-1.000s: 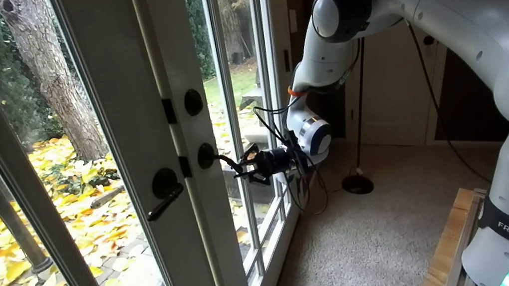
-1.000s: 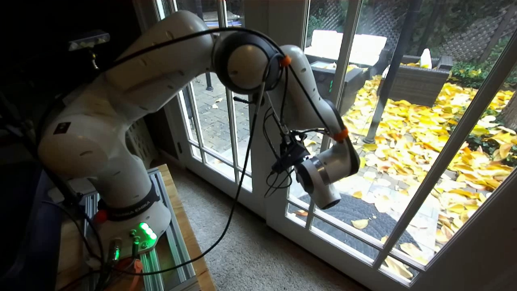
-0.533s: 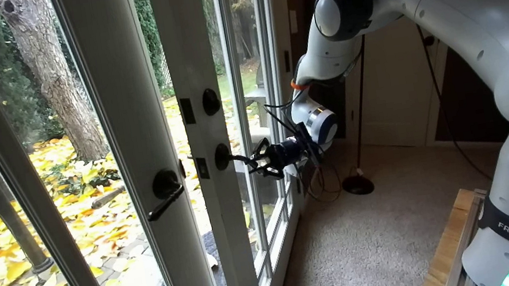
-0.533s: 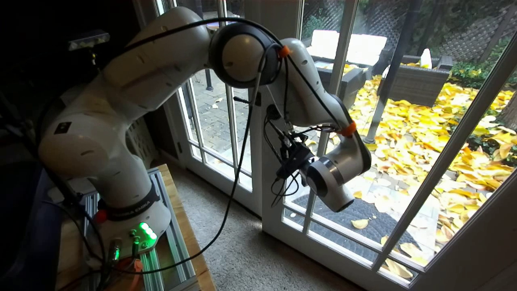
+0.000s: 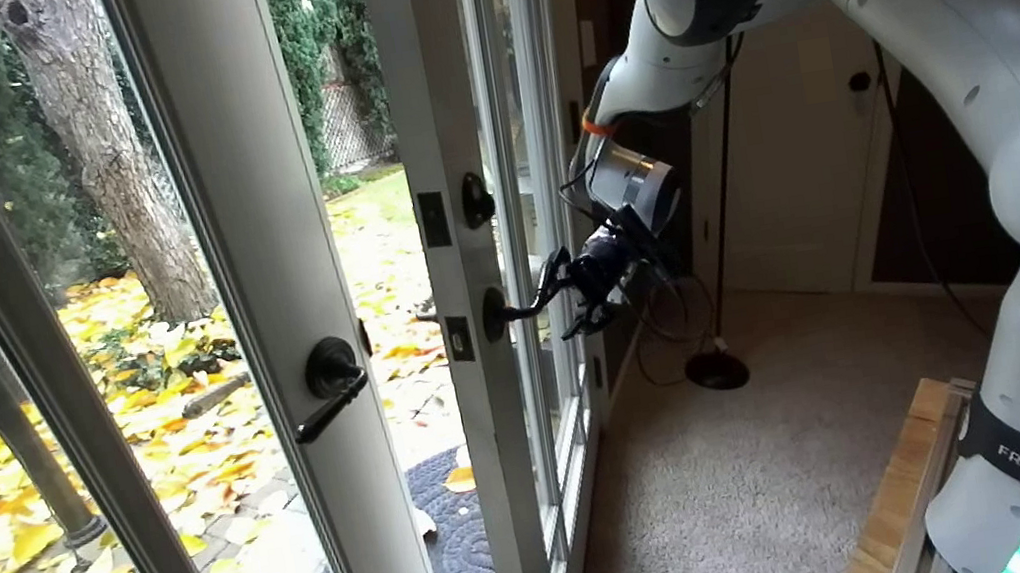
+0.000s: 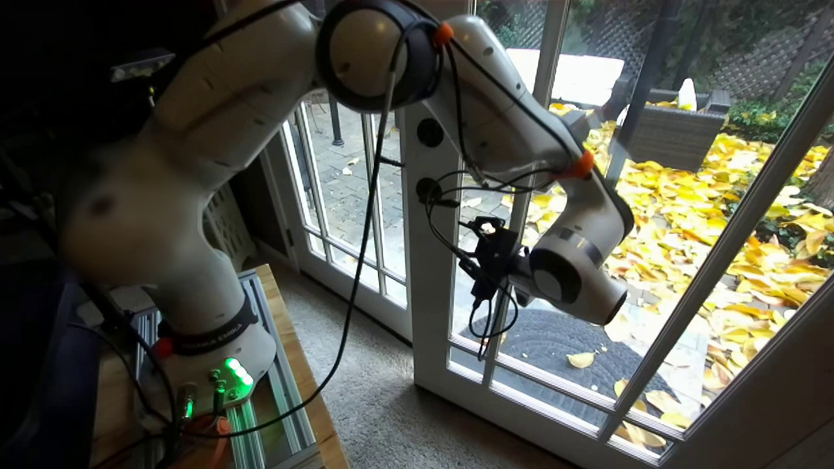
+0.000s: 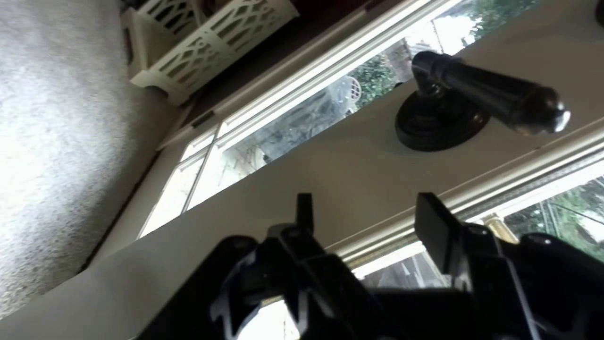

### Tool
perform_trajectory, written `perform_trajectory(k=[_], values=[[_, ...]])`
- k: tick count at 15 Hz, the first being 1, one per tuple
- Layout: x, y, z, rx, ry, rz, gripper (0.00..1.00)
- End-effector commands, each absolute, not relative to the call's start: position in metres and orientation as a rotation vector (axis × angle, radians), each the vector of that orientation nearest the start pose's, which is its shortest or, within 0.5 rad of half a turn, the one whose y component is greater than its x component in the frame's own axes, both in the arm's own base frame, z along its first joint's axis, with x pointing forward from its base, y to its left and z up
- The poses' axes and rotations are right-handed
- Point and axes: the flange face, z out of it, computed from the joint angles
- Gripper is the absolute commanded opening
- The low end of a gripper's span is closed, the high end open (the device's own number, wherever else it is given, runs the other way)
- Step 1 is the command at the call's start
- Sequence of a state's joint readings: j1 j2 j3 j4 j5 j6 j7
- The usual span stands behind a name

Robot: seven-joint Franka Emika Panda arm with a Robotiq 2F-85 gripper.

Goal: Open the right door.

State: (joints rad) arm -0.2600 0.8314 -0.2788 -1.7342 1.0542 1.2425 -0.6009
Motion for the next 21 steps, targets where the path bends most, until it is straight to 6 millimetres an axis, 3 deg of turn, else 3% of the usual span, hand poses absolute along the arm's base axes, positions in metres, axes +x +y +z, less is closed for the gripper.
perform_trajectory(k=[1, 2, 3, 8, 12, 16, 21], values=[[0.524, -0.181, 0.182, -1.905, 0.252, 0.543, 0.9], [0.522, -0.183, 0.201, -1.947, 0.224, 0.545, 0.98], [0.517, -0.182, 0.224, -1.992, 0.192, 0.547, 0.99], [0.488, -0.176, 0.327, -2.217, 0.044, 0.539, 1.0], [0.448, -0.163, 0.391, -2.4, -0.116, 0.556, 1.0], [0.408, -0.127, 0.433, -2.576, -0.296, 0.576, 1.0], [0.352, -0.065, 0.456, -2.731, -0.559, 0.579, 1.0]])
